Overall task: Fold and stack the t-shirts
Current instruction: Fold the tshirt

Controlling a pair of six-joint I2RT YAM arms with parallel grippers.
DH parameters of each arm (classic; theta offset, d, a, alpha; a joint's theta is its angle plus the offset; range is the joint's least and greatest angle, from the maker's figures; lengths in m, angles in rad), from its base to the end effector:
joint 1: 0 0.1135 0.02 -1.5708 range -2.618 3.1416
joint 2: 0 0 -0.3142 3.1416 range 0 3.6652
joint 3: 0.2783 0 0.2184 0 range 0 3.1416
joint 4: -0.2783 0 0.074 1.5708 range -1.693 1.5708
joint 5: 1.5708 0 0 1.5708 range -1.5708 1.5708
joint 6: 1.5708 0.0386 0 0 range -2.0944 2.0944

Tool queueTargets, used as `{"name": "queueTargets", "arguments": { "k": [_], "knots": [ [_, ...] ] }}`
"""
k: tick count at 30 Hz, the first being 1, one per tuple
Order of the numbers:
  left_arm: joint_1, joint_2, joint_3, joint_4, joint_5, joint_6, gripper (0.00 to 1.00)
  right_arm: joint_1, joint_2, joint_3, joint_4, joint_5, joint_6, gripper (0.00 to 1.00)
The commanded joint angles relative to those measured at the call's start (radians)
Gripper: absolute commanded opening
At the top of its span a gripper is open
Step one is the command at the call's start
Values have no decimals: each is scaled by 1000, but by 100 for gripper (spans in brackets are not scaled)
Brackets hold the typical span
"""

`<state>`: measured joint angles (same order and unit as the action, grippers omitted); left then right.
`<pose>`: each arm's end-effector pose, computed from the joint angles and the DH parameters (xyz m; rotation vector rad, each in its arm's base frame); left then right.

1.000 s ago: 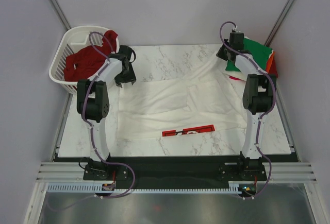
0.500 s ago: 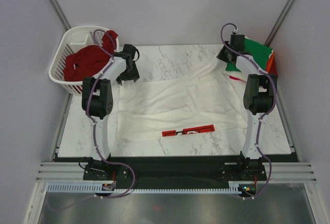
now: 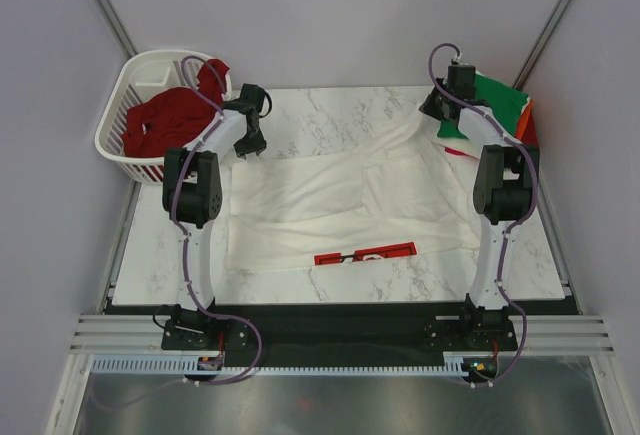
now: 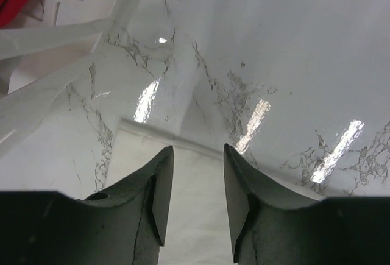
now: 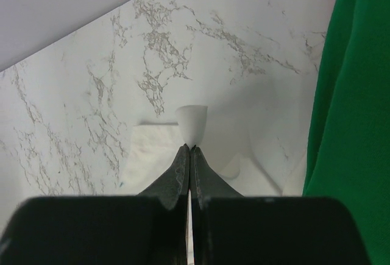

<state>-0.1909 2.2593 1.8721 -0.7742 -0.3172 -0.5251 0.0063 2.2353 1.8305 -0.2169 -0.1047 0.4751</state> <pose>0.4743 -0.0794 0.2309 -0.5261 2.5917 0.2037 0.5217 0.0073 0.2678 0.4563 2.1675 0.3838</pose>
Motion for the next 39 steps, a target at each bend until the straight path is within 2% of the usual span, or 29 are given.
{"name": "queueTargets", "arguments": {
  "k": [1,6,15,19,24,29,39],
  "knots": [
    [30,28,-60,-57,29,-72,49,-2,-63,-5,34,-18,10,0],
    [21,-9,-117,-56,150,-153,70,-2,-75,-10,36,-26,13,0],
    [-38,-153,-54,-36,135,-144,72,-3,-101,-14,40,-44,19,0],
    [-67,-196,-112,-36,106,-188,72,-3,-117,-23,40,-33,14,0],
    [-77,-166,-156,-34,153,-217,68,-51,-132,-27,28,-1,19,0],
    [-107,-158,-159,-34,118,-214,68,-92,-134,-17,30,-15,20,0],
    [-96,-90,-29,-37,84,-170,69,-120,-118,-5,34,-45,22,0]
  ]
}}
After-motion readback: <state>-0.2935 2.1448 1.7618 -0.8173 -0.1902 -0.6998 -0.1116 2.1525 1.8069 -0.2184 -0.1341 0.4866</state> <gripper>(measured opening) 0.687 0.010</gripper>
